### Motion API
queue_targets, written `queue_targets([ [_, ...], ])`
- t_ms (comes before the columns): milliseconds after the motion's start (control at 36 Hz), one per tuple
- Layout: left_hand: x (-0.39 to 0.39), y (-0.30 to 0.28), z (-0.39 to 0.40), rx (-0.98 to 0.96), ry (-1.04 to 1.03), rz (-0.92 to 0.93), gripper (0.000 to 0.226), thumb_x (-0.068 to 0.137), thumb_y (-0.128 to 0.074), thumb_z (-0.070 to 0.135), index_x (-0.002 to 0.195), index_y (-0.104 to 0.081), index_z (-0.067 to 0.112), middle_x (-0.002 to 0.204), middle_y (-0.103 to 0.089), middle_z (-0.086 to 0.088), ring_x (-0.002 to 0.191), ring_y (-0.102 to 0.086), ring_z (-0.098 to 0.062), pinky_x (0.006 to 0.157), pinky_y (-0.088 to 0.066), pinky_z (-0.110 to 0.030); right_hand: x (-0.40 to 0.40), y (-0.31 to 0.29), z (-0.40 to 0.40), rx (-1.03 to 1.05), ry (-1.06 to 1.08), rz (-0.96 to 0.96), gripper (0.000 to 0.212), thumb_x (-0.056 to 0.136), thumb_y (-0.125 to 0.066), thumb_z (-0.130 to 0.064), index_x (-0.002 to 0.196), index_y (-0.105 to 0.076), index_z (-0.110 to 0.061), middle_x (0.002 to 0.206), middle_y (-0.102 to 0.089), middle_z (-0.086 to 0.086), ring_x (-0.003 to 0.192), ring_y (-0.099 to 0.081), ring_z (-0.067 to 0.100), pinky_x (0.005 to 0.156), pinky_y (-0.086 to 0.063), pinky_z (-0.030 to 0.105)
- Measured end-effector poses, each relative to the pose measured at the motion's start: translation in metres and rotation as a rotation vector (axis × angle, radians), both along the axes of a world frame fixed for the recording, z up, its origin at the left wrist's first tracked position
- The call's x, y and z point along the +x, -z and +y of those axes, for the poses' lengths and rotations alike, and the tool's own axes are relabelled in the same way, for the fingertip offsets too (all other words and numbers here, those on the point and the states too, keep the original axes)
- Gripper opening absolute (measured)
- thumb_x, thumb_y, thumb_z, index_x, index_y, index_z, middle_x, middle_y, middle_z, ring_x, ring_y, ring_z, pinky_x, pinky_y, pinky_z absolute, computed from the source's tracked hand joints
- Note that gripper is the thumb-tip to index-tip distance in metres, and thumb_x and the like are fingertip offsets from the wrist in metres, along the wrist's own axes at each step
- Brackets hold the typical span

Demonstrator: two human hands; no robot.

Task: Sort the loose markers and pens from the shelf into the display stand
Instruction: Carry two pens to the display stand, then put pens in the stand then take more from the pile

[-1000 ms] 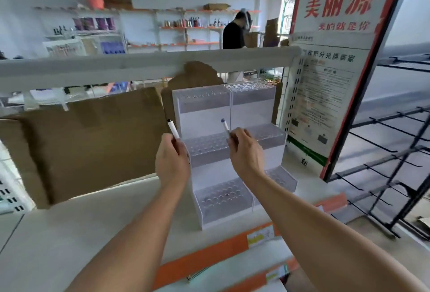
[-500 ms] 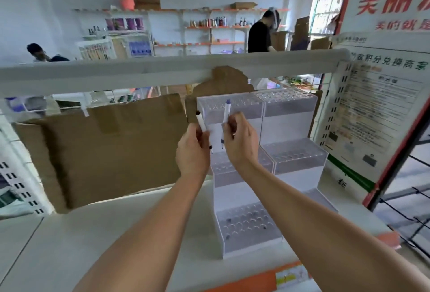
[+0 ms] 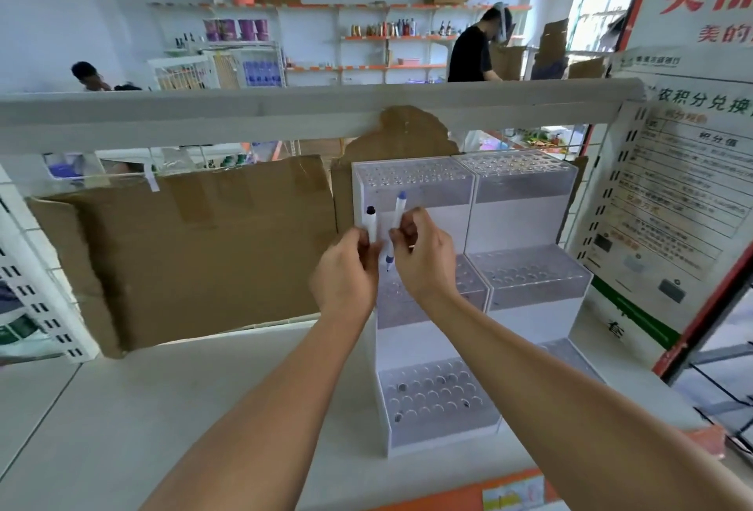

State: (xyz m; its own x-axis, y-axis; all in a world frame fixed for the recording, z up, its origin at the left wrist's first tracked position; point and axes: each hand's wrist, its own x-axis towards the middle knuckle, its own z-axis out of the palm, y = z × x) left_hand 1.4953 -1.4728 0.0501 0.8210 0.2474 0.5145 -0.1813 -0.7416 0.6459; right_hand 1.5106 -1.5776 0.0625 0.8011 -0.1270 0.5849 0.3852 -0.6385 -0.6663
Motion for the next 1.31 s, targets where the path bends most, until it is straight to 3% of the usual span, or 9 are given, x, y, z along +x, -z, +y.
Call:
queue_targets([
  [139,-0.002,0.005,-0.003,0.058,-0.064,0.147,0.024,0.094,-0.047,0.031,0.073,-0.046,0.021,0.074,-0.060,-0.002,0.075,-0.052,-0.028,0.057,-0.033,-0.028,-0.003,0.003,-0.001,-0.048,-0.032,0.048,0.007,0.093,-0.055,-0.017,0.092,-0.053,-0.010,0.076,-0.057,-0.002,0.071,-0.054,0.023,0.063,-0.042,0.033],
  [361,-0.003,-0.007,-0.006,0.100,-0.090,0.197,0.019,0.091,-0.048,0.025,0.073,-0.049,0.022,0.082,-0.064,-0.003,0.073,-0.048,-0.025,0.060,-0.036,-0.028,-0.002,-0.001,-0.003,-0.016,-0.033,0.131,0.008,0.093,-0.056,-0.021,0.096,-0.059,-0.014,0.078,-0.057,-0.006,0.072,-0.053,0.016,0.061,-0.039,0.028],
  [472,-0.004,-0.008,-0.006,0.105,-0.096,0.218,0.015,0.091,-0.048,0.025,0.077,-0.053,0.023,0.086,-0.066,-0.003,0.075,-0.050,-0.026,0.060,-0.036,-0.028,-0.005,-0.005,-0.004,-0.107,-0.062,0.143,0.006,0.094,-0.055,-0.022,0.089,-0.053,-0.018,0.077,-0.057,-0.004,0.071,-0.053,0.018,0.060,-0.038,0.029],
  [583,-0.004,-0.006,-0.006,0.066,-0.096,0.220,0.012,0.088,-0.051,0.022,0.090,-0.062,0.021,0.092,-0.068,-0.005,0.088,-0.060,-0.032,0.063,-0.039,-0.029,-0.010,-0.002,-0.008,-0.351,-0.142,0.157,0.011,0.092,-0.050,-0.014,0.084,-0.043,-0.017,0.084,-0.063,0.009,0.076,-0.056,0.030,0.059,-0.032,0.032],
  [750,-0.004,-0.003,-0.006,0.027,-0.070,0.227,0.012,0.093,-0.051,0.029,0.092,-0.060,0.021,0.095,-0.067,-0.004,0.089,-0.059,-0.030,0.066,-0.040,-0.031,-0.011,-0.008,-0.005,-0.344,-0.006,0.265,0.010,0.087,-0.053,-0.020,0.085,-0.043,-0.021,0.081,-0.053,-0.003,0.074,-0.049,0.023,0.063,-0.032,0.028],
  [833,-0.006,-0.004,-0.006,0.031,-0.064,0.226,0.012,0.092,-0.049,0.025,0.093,-0.061,0.022,0.092,-0.066,-0.002,0.084,-0.057,-0.028,0.066,-0.043,-0.030,-0.013,-0.007,-0.001,-0.379,0.014,0.262,0.010,0.088,-0.051,-0.026,0.088,-0.042,-0.022,0.087,-0.053,-0.004,0.085,-0.057,0.024,0.067,-0.034,0.029],
  [945,-0.009,-0.006,-0.007,0.076,-0.082,0.193,0.015,0.088,-0.044,0.015,0.077,-0.053,0.019,0.076,-0.059,-0.001,0.071,-0.048,-0.027,0.058,-0.035,-0.028,-0.017,-0.004,0.002,-0.384,0.061,0.129,0.025,0.094,-0.043,-0.040,0.096,-0.053,-0.017,0.098,-0.059,-0.001,0.094,-0.054,0.021,0.066,-0.032,0.029],
  [1083,-0.004,0.000,-0.005,0.117,-0.063,0.266,0.026,0.091,-0.043,0.019,0.066,-0.043,0.019,0.069,-0.053,0.000,0.067,-0.048,-0.026,0.052,-0.030,-0.026,-0.010,-0.014,0.000,-0.243,0.005,0.124,0.016,0.099,-0.044,-0.026,0.091,-0.052,-0.016,0.093,-0.065,-0.002,0.079,-0.055,0.019,0.057,-0.030,0.027],
  [1306,-0.001,0.000,-0.001,0.134,-0.045,0.276,0.019,0.091,-0.049,0.021,0.072,-0.049,0.023,0.075,-0.058,0.002,0.070,-0.051,-0.023,0.049,-0.027,-0.025,-0.008,-0.027,-0.002,-0.344,-0.021,0.173,0.016,0.098,-0.047,-0.025,0.085,-0.043,-0.016,0.080,-0.054,-0.001,0.069,-0.045,0.018,0.048,-0.023,0.024],
])
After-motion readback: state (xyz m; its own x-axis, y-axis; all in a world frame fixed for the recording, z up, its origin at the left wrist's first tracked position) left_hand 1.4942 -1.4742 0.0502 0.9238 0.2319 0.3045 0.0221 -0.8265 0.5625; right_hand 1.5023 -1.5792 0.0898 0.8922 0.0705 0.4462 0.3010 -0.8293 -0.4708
